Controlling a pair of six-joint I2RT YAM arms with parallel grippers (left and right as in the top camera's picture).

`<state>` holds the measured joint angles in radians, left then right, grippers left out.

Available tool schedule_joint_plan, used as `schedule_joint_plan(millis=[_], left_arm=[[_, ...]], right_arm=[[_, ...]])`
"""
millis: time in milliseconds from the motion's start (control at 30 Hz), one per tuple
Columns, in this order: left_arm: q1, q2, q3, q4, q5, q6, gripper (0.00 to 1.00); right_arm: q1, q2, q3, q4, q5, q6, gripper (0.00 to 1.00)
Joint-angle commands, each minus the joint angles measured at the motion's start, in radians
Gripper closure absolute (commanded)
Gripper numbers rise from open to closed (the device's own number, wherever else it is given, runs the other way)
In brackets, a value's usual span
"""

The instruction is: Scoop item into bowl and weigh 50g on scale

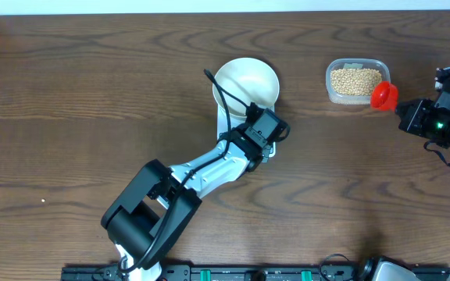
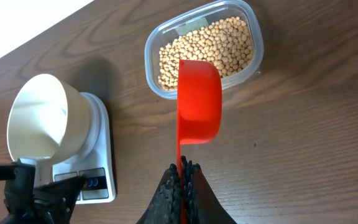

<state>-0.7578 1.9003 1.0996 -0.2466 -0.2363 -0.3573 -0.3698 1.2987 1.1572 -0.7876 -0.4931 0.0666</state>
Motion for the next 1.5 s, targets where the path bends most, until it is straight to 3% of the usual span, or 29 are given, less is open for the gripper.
schedule_joint_plan(millis=[0, 833, 1467], left_arm=[[0.001, 0.09, -0.051, -0.045, 0.018, 0.029, 0.93], [-0.001, 0.09, -0.051, -0.048, 0.17, 0.097, 0.93], [0.0, 0.119, -0.051, -0.066, 0.122, 0.082, 0.93]], right_arm=[[0.005, 0.002, 0.017, 0.001, -0.003, -0.016, 0.99], [0.005, 0.002, 0.017, -0.008, -0.004, -0.02, 0.99], [0.005, 0.002, 0.017, -0.01, -0.008, -0.02, 0.99]])
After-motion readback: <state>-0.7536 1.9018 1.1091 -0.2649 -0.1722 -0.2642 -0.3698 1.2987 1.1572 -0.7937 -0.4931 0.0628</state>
